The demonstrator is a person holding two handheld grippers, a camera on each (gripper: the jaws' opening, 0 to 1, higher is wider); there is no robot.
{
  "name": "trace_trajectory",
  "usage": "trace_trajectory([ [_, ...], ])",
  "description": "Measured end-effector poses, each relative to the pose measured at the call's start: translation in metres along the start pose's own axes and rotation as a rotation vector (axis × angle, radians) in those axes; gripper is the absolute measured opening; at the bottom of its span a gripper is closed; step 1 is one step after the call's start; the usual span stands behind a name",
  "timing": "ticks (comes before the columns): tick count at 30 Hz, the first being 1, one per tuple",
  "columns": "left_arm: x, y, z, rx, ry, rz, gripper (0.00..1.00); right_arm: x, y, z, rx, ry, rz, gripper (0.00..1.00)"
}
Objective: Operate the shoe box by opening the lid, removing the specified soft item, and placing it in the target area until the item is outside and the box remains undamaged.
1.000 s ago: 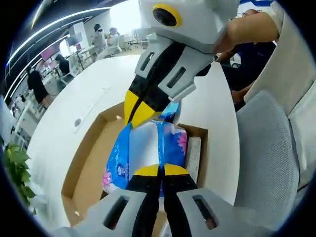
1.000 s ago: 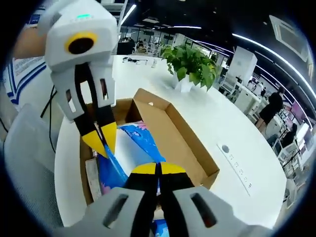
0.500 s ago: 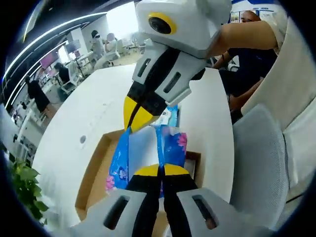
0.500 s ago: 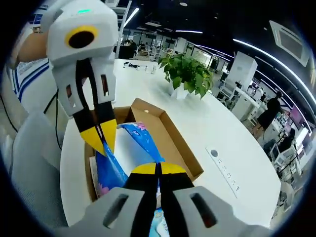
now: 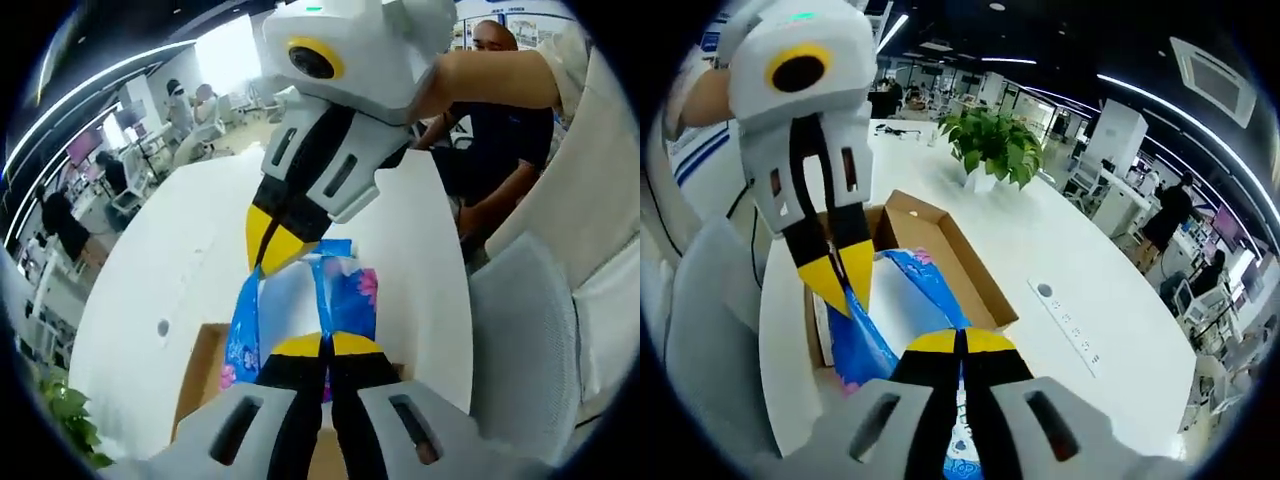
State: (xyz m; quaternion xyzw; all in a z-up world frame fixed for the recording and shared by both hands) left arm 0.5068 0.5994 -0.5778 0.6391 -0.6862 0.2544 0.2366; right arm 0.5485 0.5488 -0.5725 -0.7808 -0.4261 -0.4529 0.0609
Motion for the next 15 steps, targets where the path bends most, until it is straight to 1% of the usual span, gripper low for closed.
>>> trace_trajectory([
  [7, 0.025, 0.002, 0.02, -0.026, 0.012, 0.036, 0.0, -0.019, 0.018, -0.019, -0.027, -0.017, 0.041, 0.0],
  [15, 0.047, 0.001, 0.046, -0.051, 0.035, 0.047, 0.0, -0.046, 0.036, -0.039, -0.058, -0.039, 0.086, 0.0],
])
Point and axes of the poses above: the point that each gripper's makers call its tool centre point, and the gripper's own axes: z roughly forward along the fingers, y roughly to its right, x roughly out of its top, the point moved 2 cm from there along -z, roughly backward along the fingers, and after that the axes turned 4 degrees about -x, right-handed, at the moved point
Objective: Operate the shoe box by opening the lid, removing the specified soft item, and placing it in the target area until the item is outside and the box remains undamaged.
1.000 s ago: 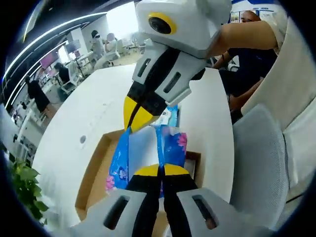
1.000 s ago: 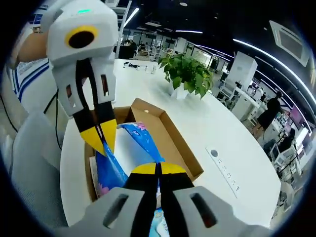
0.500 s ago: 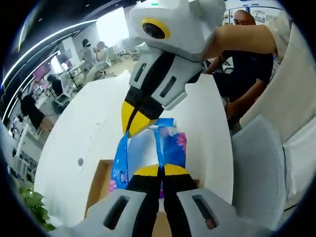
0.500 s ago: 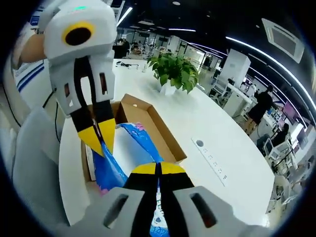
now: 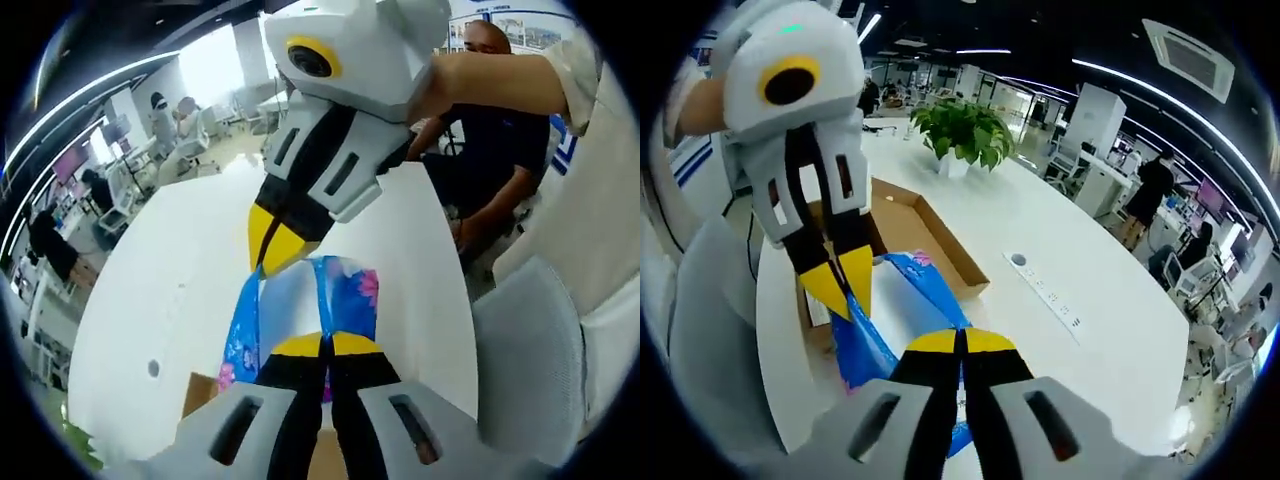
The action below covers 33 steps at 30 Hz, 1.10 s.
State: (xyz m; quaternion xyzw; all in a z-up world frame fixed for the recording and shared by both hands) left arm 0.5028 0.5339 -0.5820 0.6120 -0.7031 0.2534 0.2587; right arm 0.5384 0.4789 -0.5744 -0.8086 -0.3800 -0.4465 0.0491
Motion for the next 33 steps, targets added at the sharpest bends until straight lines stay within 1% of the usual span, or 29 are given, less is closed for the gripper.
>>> trace_trajectory([
  [8, 0.019, 0.0, 0.028, -0.035, 0.008, 0.014, 0.0, -0.022, 0.016, -0.012, -0.019, -0.025, 0.014, 0.0],
  [15, 0.036, 0.0, 0.055, -0.071, 0.013, 0.025, 0.0, -0.045, 0.034, -0.022, -0.028, -0.051, 0.019, 0.0],
  [22, 0.045, 0.0, 0.075, -0.097, 0.01, 0.035, 0.0, -0.067, 0.047, -0.028, -0.023, -0.074, 0.025, 0.0],
  [33, 0.056, -0.003, 0.106, -0.133, -0.006, 0.058, 0.0, -0.094, 0.063, -0.031, -0.016, -0.091, 0.037, 0.0],
])
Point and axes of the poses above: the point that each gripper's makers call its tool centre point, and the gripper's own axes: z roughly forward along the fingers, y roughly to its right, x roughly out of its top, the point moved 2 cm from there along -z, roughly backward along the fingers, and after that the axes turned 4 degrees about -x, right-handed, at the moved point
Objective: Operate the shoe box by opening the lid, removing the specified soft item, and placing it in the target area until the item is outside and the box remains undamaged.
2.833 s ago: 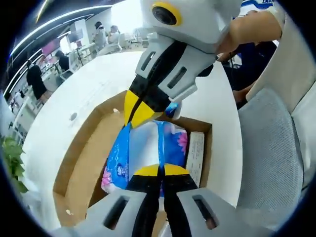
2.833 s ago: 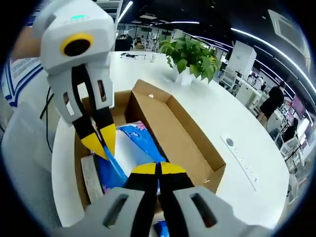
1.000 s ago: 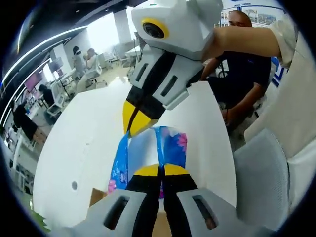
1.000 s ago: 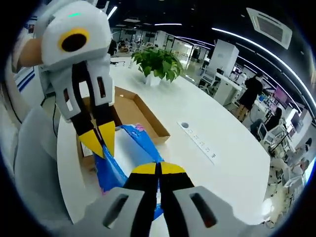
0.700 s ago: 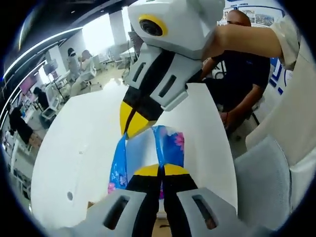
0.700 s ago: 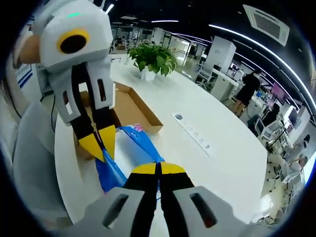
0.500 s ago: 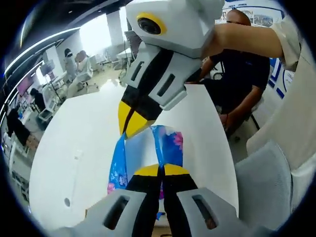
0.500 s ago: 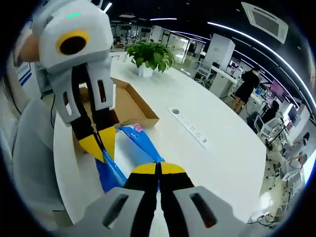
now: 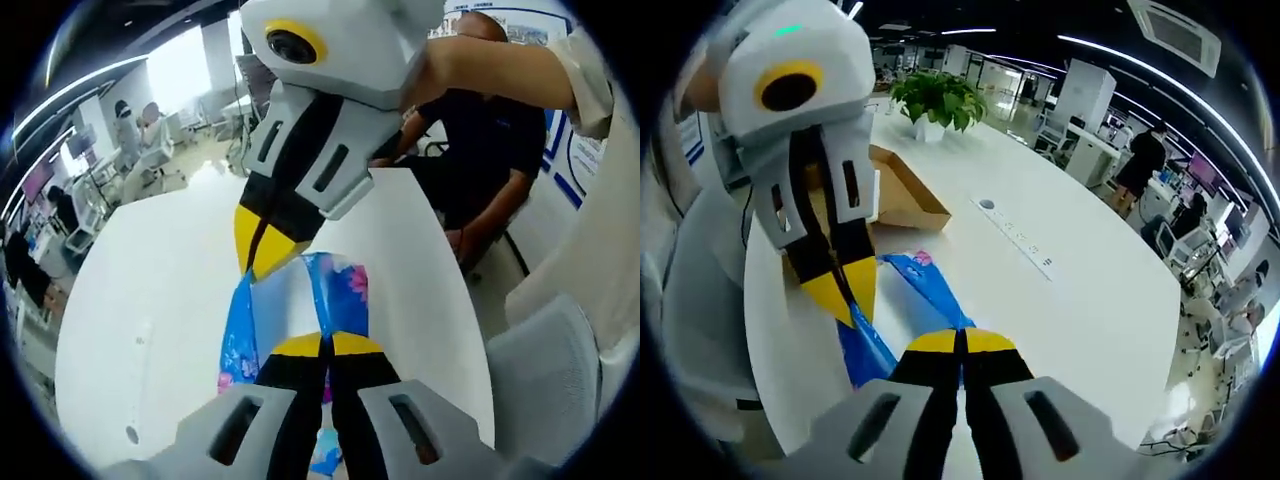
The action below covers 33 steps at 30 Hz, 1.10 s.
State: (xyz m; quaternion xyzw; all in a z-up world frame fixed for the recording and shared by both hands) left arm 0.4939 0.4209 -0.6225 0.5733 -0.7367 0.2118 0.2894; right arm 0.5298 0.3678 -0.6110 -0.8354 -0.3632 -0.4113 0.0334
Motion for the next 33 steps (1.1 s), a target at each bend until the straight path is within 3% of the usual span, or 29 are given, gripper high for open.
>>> trace_trajectory([
  [14, 0.009, -0.009, 0.048, -0.047, 0.008, 0.008, 0.0, -0.043, 0.021, 0.004, 0.008, -0.048, -0.011, 0.0],
  [33, 0.027, -0.013, 0.099, -0.098, -0.008, 0.055, 0.0, -0.077, 0.039, 0.005, 0.004, -0.089, -0.027, 0.0],
])
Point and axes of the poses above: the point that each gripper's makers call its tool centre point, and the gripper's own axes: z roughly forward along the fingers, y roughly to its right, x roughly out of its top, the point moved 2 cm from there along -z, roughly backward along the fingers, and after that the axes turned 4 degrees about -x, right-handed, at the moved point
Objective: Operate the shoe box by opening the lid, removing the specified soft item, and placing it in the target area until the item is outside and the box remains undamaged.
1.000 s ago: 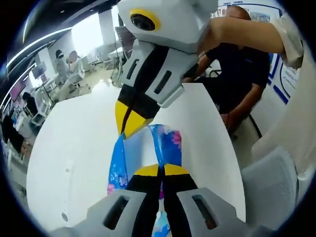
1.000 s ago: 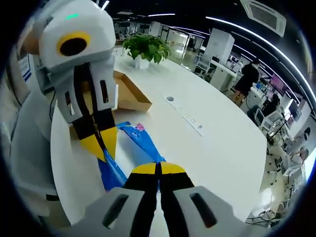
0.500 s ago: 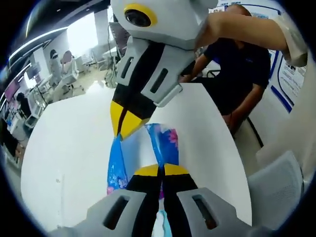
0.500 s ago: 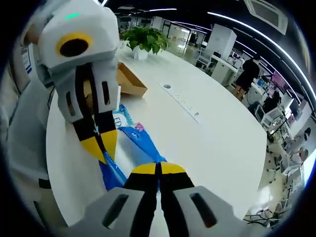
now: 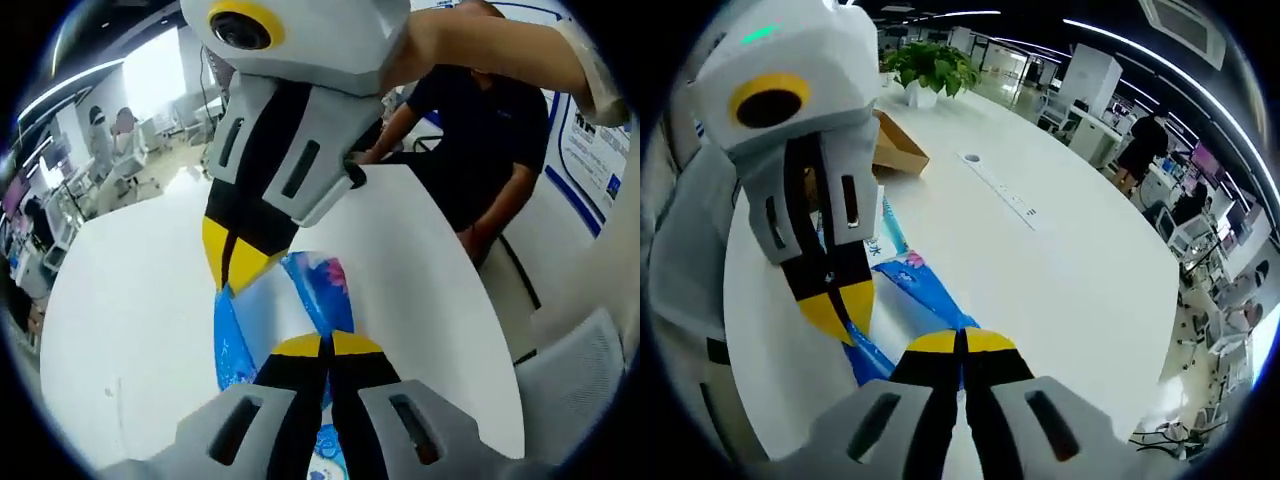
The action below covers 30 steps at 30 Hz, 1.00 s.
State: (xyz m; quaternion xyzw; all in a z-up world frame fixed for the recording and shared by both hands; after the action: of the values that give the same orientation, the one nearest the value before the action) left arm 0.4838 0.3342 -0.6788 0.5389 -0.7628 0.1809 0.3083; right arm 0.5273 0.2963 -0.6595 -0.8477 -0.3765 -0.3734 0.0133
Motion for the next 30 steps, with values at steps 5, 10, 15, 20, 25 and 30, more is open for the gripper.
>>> trace_trajectory([
  [5, -0.001, -0.004, 0.013, -0.016, -0.017, 0.014, 0.0, -0.013, 0.003, 0.004, -0.008, -0.01, 0.014, 0.0],
  [10, -0.007, -0.007, 0.027, -0.028, -0.029, -0.003, 0.0, -0.026, 0.003, 0.011, -0.006, -0.023, 0.029, 0.0],
  [15, -0.016, -0.008, 0.035, -0.04, -0.039, -0.029, 0.0, -0.037, 0.003, 0.022, 0.002, -0.032, 0.042, 0.0],
  [20, -0.026, -0.008, 0.04, -0.046, -0.045, -0.056, 0.0, -0.045, 0.001, 0.032, 0.015, -0.042, 0.043, 0.0],
  [25, -0.03, -0.007, 0.042, -0.048, -0.042, -0.076, 0.0, -0.045, -0.001, 0.038, 0.026, -0.044, 0.036, 0.0],
  [30, -0.033, -0.007, 0.042, -0.046, -0.041, -0.084, 0.0, -0.046, -0.002, 0.042, 0.027, -0.049, 0.03, 0.0],
])
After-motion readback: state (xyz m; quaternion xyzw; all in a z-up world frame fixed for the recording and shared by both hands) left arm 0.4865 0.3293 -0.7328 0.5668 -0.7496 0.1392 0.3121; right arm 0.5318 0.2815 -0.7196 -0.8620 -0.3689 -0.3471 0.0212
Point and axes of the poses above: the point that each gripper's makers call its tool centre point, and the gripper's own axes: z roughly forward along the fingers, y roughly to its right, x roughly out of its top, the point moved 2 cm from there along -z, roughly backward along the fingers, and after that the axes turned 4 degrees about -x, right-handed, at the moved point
